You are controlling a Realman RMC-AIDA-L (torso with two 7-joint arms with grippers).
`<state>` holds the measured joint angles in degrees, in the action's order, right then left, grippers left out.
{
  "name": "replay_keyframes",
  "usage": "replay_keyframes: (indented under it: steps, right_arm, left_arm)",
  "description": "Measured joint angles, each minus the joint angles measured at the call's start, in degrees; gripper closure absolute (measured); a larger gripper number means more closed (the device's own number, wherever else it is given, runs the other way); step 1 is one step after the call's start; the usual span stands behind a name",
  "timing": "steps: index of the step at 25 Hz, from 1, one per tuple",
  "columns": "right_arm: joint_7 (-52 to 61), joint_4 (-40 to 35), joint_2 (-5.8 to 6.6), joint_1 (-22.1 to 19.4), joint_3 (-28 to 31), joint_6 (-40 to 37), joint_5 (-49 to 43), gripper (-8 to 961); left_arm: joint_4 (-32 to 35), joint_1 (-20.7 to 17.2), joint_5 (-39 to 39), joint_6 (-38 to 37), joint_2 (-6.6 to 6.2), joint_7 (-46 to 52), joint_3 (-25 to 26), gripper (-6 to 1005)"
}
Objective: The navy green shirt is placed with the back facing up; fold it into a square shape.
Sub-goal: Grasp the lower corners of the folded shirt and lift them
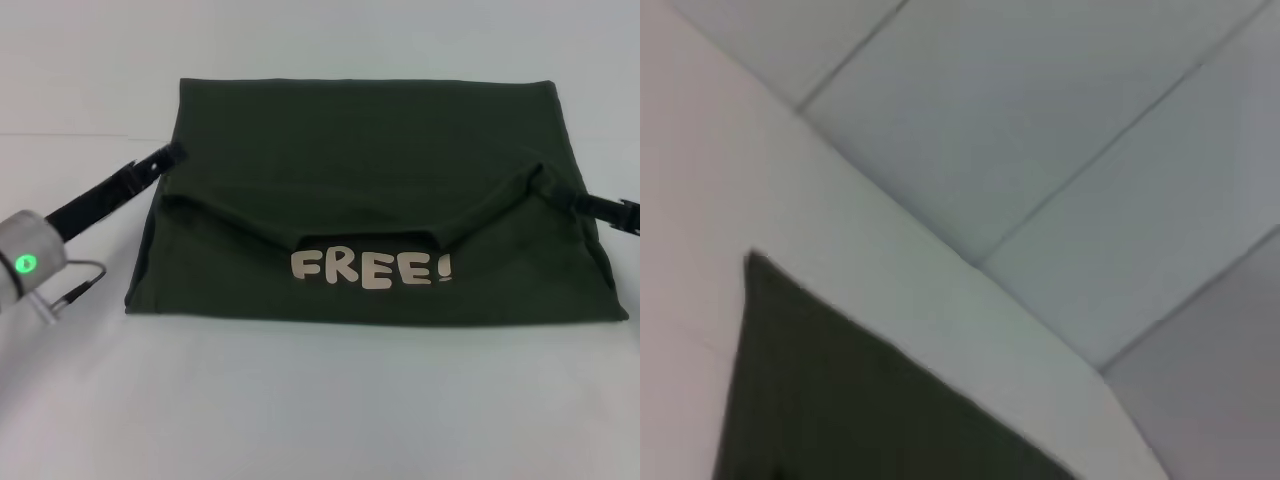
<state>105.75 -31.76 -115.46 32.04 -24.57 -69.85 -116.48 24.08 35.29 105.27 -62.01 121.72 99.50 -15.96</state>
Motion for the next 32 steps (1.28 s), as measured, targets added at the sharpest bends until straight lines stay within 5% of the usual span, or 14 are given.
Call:
replay_keyframes:
  steps: [6, 11, 32]
  right_arm:
    - [2.4, -0.2, 1.65, -3.0, -0.5, -7.0, -0.2, 81]
    - [2.2, -0.3, 1.91, -4.3, -1.1, -7.7, -0.3, 79]
    - [1.9, -0.3, 1.46, -4.1, -1.9, -7.8, -0.3, 80]
  left_arm:
    - [12.2, -3.1, 18.1, -9.0, -2.09, 16.1, -3.4, 237]
    - [15.7, -3.1, 29.9, -12.3, -3.70, 23.1, -3.0, 138]
    - [11.2, -2.0, 31.6, -7.1, -3.10, 19.4, -3.6, 156]
